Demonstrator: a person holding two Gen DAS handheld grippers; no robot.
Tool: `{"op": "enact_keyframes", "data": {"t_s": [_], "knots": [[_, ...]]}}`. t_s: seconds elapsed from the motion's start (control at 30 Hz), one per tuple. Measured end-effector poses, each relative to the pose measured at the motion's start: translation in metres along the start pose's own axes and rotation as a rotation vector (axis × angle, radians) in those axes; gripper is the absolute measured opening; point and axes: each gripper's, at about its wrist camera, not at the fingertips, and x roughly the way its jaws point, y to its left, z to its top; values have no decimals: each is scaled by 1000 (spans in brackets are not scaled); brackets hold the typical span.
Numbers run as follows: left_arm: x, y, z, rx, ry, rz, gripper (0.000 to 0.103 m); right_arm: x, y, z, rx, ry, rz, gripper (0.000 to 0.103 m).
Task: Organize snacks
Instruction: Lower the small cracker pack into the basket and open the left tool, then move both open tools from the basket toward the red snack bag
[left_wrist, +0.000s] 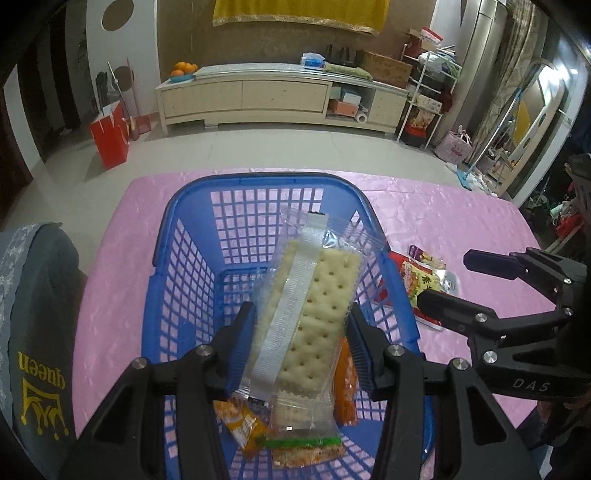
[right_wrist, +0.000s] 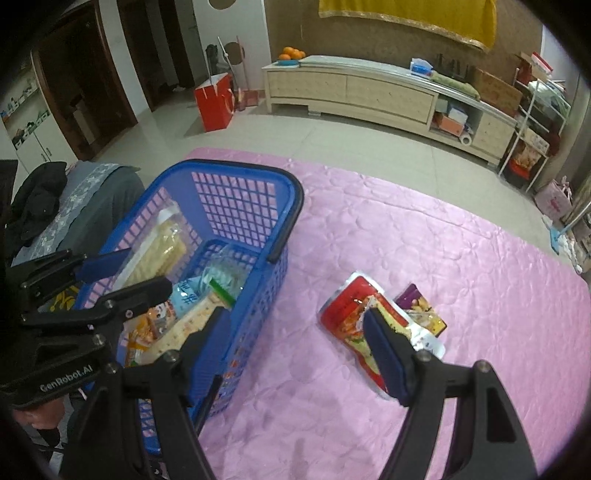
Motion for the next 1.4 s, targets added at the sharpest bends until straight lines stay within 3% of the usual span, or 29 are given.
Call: {"op": "enact_keyframes", "data": {"t_s": [0.03, 0.17, 0.27, 0.53, 0.77, 1.1, 1.4], "knots": [[2, -1, 0, 7, 1, 4, 48, 1, -1, 0, -1, 2, 6, 78], [2, -4, 1, 30, -18, 31, 72, -1, -4, -1, 8, -2, 6, 78], [-3, -3, 1, 21, -15, 24, 80, -7, -7, -3, 11, -9, 6, 78], [-33, -31, 0, 51, -38, 4, 80, -46, -25, -15, 20, -52, -12, 78], [-49, -77, 3, 71, -60, -40, 81, -80, -65, -35, 66, -85, -67, 78], [-33, -142, -5, 82, -23, -81, 81, -93, -111, -67, 66, -71, -118, 78], [-1, -176, -18, 75, 36, -75, 81, -74, -143, -89, 79, -34, -115, 78]]}}
